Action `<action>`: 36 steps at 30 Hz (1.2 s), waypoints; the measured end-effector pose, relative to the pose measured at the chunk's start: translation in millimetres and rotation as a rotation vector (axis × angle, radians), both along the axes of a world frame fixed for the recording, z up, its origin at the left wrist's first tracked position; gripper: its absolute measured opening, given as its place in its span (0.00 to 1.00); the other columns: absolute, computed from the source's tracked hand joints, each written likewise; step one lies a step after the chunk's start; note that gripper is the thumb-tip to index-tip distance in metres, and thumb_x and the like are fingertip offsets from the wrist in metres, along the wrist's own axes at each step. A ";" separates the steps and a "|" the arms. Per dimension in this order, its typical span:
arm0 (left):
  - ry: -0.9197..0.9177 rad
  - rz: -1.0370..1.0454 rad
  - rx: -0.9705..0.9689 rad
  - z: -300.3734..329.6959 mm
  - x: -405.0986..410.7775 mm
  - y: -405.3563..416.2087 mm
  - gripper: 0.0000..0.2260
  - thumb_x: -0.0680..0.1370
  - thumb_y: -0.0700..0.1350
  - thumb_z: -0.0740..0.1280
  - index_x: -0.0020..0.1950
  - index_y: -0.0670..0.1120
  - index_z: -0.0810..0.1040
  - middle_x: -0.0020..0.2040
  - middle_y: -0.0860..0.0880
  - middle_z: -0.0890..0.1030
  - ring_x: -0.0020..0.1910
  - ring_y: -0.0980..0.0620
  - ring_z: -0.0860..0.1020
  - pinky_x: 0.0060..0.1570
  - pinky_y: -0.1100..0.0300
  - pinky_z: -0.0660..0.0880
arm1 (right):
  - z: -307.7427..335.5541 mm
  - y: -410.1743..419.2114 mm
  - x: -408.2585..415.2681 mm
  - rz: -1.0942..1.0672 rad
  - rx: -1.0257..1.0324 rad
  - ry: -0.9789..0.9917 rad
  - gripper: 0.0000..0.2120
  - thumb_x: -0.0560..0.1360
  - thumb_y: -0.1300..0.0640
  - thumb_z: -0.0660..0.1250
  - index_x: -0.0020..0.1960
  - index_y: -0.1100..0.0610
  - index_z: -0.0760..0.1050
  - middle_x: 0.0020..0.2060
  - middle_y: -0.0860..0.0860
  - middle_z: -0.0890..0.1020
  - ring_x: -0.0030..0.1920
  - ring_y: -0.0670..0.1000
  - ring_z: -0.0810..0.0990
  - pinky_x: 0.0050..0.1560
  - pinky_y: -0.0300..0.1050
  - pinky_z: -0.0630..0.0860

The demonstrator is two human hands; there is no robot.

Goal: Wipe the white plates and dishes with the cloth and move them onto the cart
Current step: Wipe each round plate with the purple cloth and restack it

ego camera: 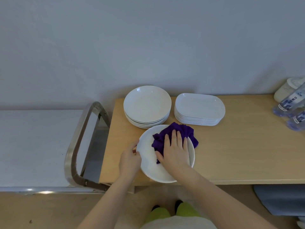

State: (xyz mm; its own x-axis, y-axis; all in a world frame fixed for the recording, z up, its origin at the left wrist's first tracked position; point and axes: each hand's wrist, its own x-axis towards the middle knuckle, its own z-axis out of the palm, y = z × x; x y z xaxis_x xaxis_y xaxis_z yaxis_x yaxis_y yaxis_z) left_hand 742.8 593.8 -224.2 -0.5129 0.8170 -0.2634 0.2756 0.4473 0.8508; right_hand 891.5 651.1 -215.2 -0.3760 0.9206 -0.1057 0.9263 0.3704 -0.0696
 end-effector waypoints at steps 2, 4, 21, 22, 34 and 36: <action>0.009 0.000 -0.013 0.7 0.5 0.4 0.17 0.76 0.45 0.66 0.65 0.56 0.74 0.54 0.59 0.78 0.47 0.63 0.74 0.40 0.65 0.73 | -5.1 1.5 -9.2 0.024 -0.034 0.035 0.34 0.79 0.38 0.49 0.76 0.58 0.52 0.76 0.62 0.52 0.76 0.61 0.49 0.74 0.59 0.45; 0.018 -0.002 -0.023 0.6 0.1 -0.1 0.17 0.77 0.44 0.65 0.65 0.55 0.74 0.54 0.59 0.78 0.49 0.61 0.75 0.44 0.60 0.76 | -12.3 1.2 -12.8 0.100 -0.066 0.056 0.33 0.79 0.39 0.48 0.77 0.57 0.51 0.76 0.60 0.52 0.76 0.60 0.49 0.74 0.57 0.45; 0.109 -0.025 -0.051 -2.0 0.1 3.5 0.18 0.79 0.40 0.62 0.68 0.53 0.73 0.59 0.56 0.79 0.49 0.58 0.73 0.38 0.67 0.70 | -4.1 31.6 32.6 0.130 0.052 -0.138 0.30 0.81 0.47 0.53 0.77 0.61 0.50 0.77 0.59 0.48 0.76 0.59 0.45 0.74 0.56 0.44; 0.116 -0.027 -0.047 -2.3 0.6 2.8 0.18 0.79 0.40 0.62 0.68 0.53 0.73 0.59 0.57 0.79 0.49 0.58 0.73 0.39 0.67 0.71 | -4.2 30.8 39.1 0.138 0.045 -0.145 0.30 0.81 0.48 0.54 0.77 0.61 0.50 0.77 0.58 0.48 0.76 0.59 0.45 0.74 0.55 0.44; 0.069 -0.036 -0.056 -0.5 -3.4 3.7 0.18 0.78 0.42 0.65 0.67 0.52 0.73 0.60 0.56 0.78 0.50 0.59 0.73 0.38 0.71 0.69 | -5.6 29.0 24.2 0.115 0.029 -0.084 0.25 0.81 0.53 0.52 0.77 0.55 0.52 0.77 0.52 0.50 0.77 0.54 0.44 0.74 0.56 0.39; 0.052 -0.039 -0.060 0.6 -5.1 4.0 0.18 0.77 0.40 0.64 0.67 0.51 0.74 0.57 0.56 0.79 0.47 0.61 0.74 0.35 0.73 0.68 | -7.7 29.5 10.2 0.178 0.009 -0.079 0.24 0.82 0.52 0.51 0.77 0.53 0.53 0.77 0.50 0.51 0.77 0.53 0.45 0.73 0.58 0.38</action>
